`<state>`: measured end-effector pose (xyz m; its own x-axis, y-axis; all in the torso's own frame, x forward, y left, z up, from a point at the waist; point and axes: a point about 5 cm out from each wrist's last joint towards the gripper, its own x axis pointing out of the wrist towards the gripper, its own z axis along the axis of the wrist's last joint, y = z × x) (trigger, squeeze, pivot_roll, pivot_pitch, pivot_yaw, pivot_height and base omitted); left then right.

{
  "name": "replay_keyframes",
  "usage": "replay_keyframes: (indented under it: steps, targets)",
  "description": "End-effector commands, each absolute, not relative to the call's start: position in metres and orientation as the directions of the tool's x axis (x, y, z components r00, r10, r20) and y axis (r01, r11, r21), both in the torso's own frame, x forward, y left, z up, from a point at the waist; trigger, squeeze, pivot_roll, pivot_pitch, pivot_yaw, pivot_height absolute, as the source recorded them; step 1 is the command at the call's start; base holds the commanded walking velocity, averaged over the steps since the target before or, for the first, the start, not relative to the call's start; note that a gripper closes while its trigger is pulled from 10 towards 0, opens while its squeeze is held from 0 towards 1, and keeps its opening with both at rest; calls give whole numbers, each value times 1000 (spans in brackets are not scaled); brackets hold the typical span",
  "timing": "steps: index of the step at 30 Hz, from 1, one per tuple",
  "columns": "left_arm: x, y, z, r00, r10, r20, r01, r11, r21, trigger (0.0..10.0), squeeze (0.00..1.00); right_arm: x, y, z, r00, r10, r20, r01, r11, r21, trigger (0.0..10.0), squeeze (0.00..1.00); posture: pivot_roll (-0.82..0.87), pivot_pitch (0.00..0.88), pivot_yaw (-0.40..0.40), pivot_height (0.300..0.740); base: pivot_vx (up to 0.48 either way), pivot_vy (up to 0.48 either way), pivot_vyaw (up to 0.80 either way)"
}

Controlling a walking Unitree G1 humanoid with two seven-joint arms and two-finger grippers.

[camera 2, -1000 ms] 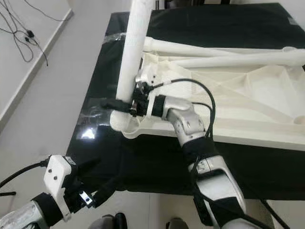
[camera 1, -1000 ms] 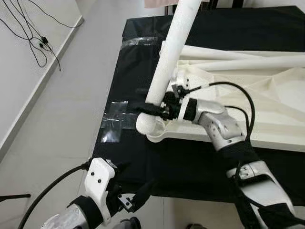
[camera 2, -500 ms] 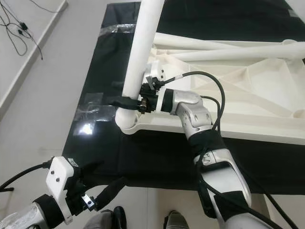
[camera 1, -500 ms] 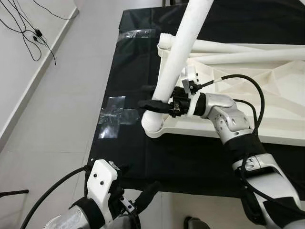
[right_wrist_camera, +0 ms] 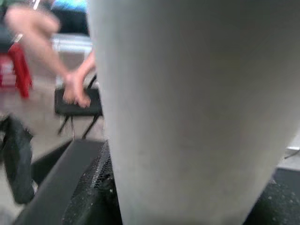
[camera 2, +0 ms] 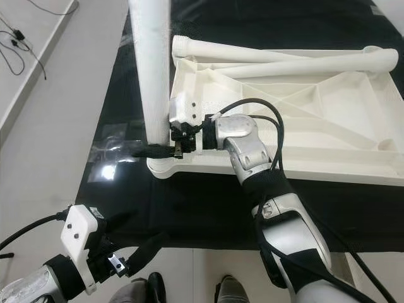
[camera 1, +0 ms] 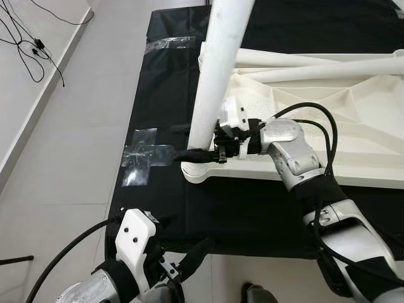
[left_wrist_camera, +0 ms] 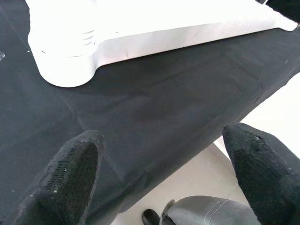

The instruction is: Building children table

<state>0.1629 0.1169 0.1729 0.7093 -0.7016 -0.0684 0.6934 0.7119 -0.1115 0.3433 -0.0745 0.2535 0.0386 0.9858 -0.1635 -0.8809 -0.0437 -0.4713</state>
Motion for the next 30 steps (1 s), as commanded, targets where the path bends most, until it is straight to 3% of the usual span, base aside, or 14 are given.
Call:
replay_keyframes:
  steps: [1,6,11,13,25,30]
  targets:
    - [162,119,169,701,-706,-99,696,708,-117,10000,0,342,-76,218,28,931,-363,-904,-131,-407,10000,0,4,331,53,740,0,0,0]
    - [163,119,169,699,-707,-101,699,707,-109,10000,0,340,-72,217,-1,912,-411,-891,-187,-413,10000,0,1,328,48,740,0,0,0]
    - [165,118,168,702,-706,-98,698,708,-105,10000,0,349,-64,230,32,944,-328,-934,-89,-347,10000,0,-7,327,39,740,0,0,0]
    - [165,118,168,702,-706,-98,698,708,-105,10000,0,349,-64,230,32,944,-328,-934,-89,-347,10000,0,-7,327,39,740,0,0,0]
    - [164,117,169,699,-709,-96,700,706,-108,10000,0,361,-56,217,181,931,-317,-974,126,-187,10000,0,-6,336,41,740,0,0,0]
    - [164,117,169,698,-709,-97,701,705,-108,10000,0,363,-56,213,204,925,-322,-973,156,-167,10000,0,-6,336,41,740,0,0,0]
